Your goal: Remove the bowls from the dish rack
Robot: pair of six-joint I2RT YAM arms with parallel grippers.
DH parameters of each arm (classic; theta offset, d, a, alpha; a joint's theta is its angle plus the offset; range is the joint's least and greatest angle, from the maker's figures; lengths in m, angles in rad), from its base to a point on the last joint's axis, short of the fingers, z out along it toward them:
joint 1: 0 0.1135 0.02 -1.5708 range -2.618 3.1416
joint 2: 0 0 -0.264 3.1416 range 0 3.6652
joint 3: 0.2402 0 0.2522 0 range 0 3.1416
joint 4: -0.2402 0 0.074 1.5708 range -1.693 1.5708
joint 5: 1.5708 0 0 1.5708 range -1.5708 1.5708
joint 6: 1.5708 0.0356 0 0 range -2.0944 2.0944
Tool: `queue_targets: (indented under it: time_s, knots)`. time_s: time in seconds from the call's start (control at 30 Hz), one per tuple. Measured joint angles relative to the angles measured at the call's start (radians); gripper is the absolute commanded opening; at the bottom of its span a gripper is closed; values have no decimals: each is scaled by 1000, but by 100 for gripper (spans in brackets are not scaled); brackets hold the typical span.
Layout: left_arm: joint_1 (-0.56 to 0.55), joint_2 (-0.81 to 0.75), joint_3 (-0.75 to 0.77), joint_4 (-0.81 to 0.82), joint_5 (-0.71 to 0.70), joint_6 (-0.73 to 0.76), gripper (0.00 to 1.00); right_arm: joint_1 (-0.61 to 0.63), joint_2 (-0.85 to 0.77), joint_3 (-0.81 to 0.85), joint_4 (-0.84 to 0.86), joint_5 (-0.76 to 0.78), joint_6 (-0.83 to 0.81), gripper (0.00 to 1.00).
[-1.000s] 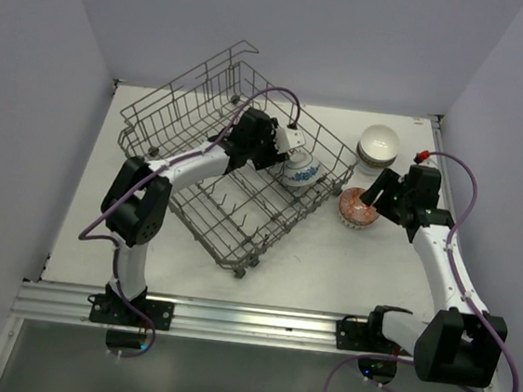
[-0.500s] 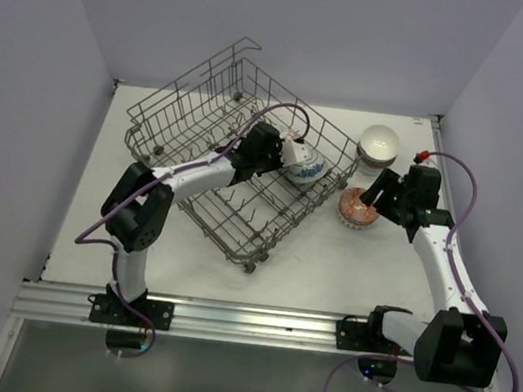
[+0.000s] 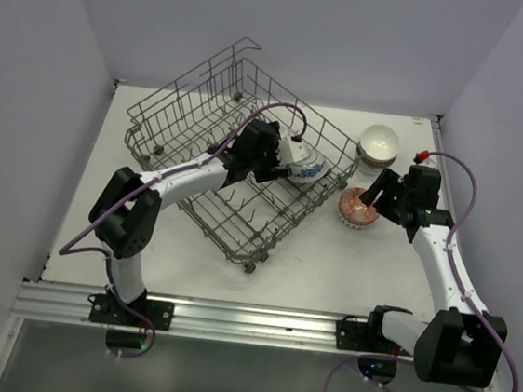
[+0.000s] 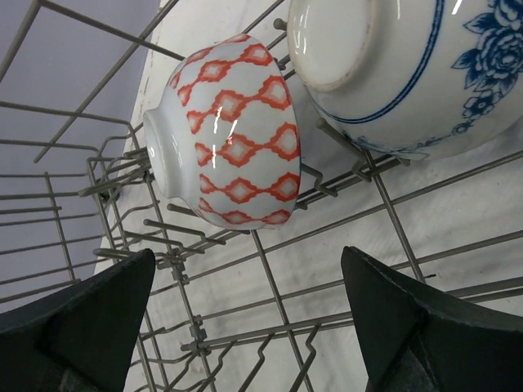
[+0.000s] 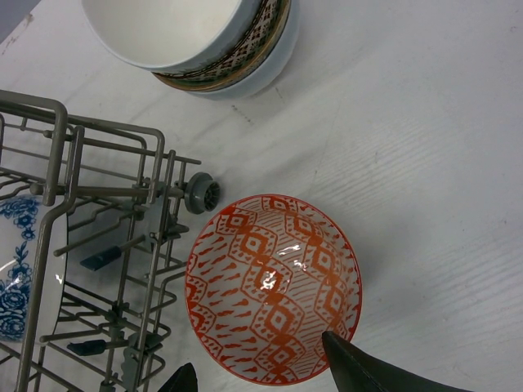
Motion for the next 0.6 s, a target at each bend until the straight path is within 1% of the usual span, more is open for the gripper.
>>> queue_targets:
  time_s: [0.23,0.37,0.6]
  knots:
    - [0,5,3,8,73,34,100,0,0,0,3,-5,0,67]
    - [14,56,60,10,148,40,100,0,0,0,3,-7,0,67]
    - [85,124,126,24,292,8,98,0,3,0,3,-18,0,67]
